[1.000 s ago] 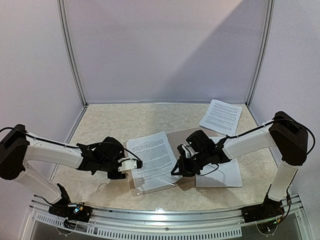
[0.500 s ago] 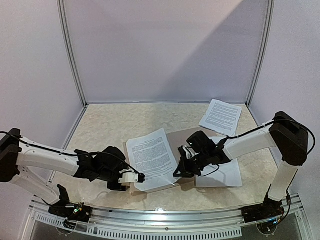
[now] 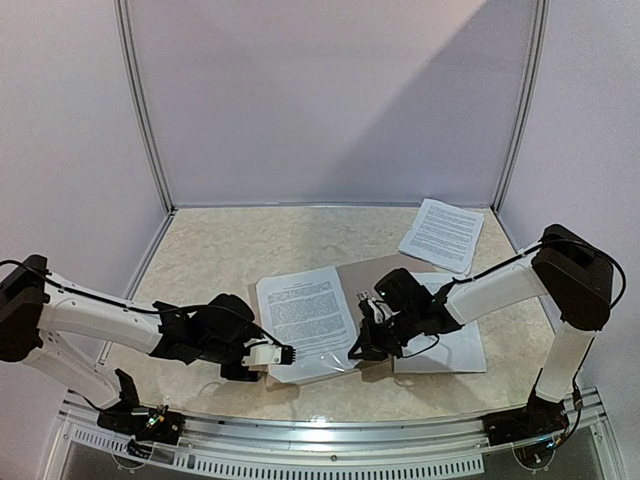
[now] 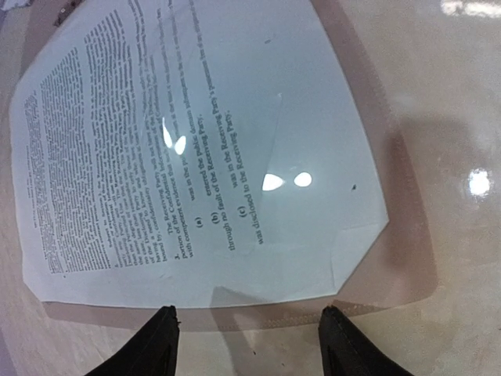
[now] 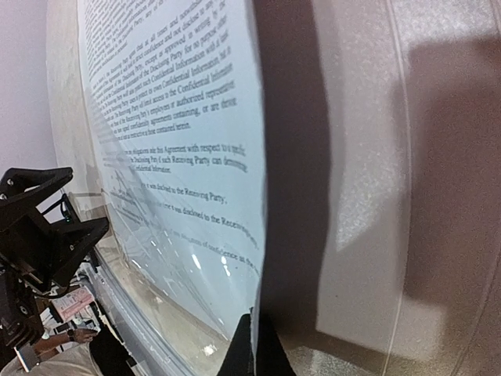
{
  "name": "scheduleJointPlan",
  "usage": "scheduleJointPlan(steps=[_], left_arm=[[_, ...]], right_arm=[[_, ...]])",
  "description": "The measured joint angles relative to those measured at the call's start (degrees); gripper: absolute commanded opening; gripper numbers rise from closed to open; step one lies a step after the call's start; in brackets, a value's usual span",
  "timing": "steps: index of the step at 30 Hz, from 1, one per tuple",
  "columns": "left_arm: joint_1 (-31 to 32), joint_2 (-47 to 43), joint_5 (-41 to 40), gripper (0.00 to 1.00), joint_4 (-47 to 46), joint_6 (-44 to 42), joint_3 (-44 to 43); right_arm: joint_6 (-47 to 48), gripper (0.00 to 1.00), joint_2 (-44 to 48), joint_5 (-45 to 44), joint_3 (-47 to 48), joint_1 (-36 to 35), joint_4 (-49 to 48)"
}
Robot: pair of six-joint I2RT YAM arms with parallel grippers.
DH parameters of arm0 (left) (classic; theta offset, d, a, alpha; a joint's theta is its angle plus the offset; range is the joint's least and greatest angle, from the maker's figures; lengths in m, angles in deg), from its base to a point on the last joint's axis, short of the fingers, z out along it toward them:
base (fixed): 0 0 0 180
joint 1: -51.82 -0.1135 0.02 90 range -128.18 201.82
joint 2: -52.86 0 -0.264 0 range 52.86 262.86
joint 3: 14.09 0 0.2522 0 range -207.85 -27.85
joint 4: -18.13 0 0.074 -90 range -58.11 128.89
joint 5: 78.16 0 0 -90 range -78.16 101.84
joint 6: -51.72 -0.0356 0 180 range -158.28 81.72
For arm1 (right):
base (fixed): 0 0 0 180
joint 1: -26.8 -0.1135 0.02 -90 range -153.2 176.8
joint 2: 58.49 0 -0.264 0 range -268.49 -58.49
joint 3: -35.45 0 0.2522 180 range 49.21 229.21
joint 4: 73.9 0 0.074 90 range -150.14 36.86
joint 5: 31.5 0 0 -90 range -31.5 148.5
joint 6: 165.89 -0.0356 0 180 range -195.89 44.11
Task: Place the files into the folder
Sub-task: Insert the folder to form pockets on the folder.
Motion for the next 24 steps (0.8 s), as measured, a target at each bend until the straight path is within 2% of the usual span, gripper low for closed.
scheduleJointPlan(steps=[13, 20, 21, 23, 24], left_arm=[[0.0, -0.1, -0.2, 0.63, -0.8, -0.6, 0.6], [0.0, -0.3, -0.4, 0.63, -0.9, -1.4, 0.7], [0.0, -0.4, -0.4, 0.63, -0.9, -1.5, 0.7], [0.0, -0.6, -0.4, 0.64, -1.0, -1.6, 0.7], [0.0, -0.6, -0.4, 0.64, -0.9, -1.7, 0.7]], right_arm=[[-2.8, 0.00, -0.4, 0.3, 0.0, -0.5, -1.4], [0.3, 0.00, -2.0, 2.5, 3.4, -0.4, 3.5], [0.8, 0.02, -2.1, 2.8, 3.7, -0.4, 4.2], [2.1, 0.19, -2.1, 3.6, 4.2, -0.3, 6.0], [2.8, 0.25, -2.2, 4.3, 4.7, -0.3, 7.1]])
